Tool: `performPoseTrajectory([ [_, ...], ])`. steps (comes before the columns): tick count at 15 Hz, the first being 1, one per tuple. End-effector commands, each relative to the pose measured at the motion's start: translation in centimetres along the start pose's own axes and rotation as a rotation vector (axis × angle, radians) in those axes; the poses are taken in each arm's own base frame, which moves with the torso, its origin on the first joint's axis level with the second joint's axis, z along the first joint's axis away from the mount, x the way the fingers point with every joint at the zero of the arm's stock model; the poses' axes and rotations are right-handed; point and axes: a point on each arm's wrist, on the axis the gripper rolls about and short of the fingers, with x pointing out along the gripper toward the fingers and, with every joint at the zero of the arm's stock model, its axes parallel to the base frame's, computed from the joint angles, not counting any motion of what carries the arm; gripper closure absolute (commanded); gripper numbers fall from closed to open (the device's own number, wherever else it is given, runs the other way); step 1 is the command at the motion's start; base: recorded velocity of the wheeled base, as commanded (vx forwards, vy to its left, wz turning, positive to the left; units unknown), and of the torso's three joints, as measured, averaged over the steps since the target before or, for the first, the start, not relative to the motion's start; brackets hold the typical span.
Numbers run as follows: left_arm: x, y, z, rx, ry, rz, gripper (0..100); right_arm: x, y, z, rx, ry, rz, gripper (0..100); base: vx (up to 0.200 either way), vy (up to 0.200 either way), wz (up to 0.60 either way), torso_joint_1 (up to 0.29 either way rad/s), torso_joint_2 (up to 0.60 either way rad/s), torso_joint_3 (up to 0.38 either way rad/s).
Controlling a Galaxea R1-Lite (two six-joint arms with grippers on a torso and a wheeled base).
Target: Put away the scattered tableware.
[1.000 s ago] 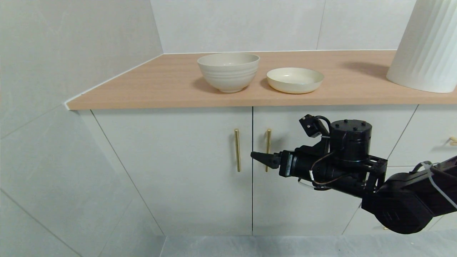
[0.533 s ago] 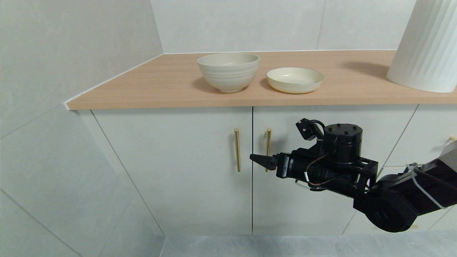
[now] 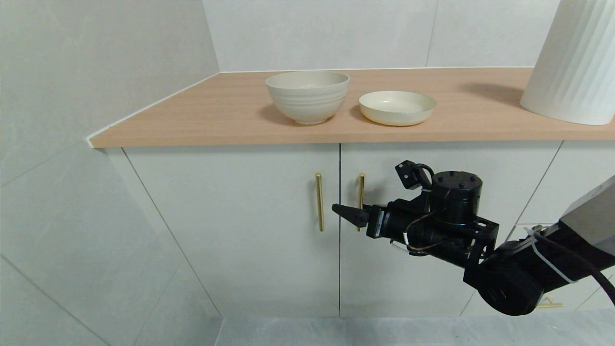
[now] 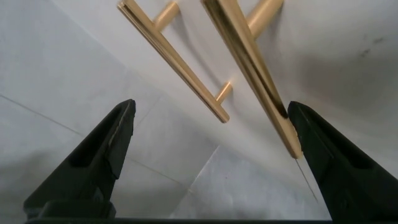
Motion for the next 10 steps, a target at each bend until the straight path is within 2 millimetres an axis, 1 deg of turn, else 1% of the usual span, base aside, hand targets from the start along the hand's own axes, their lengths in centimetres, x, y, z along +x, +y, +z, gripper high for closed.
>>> performPoseTrajectory([
  [1,0.0,0.0,0.0,0.0,0.0,0.0,0,0.1,0.0,-0.1,0.001,0.004,0.0,0,0.0,0.0,0.0,0.0,0.0,0.0],
  [5,0.0,0.0,0.0,-0.002,0.0,0.0,0,0.3,1.0,-0.6,0.008,-0.015,0.047,0,0.0,0.0,0.0,0.0,0.0,0.0],
  [10,0.0,0.0,0.0,-0.002,0.0,0.0,0,-0.4,1.5,-0.4,0.015,-0.004,0.079,0,0.0,0.0,0.0,0.0,0.0,0.0],
])
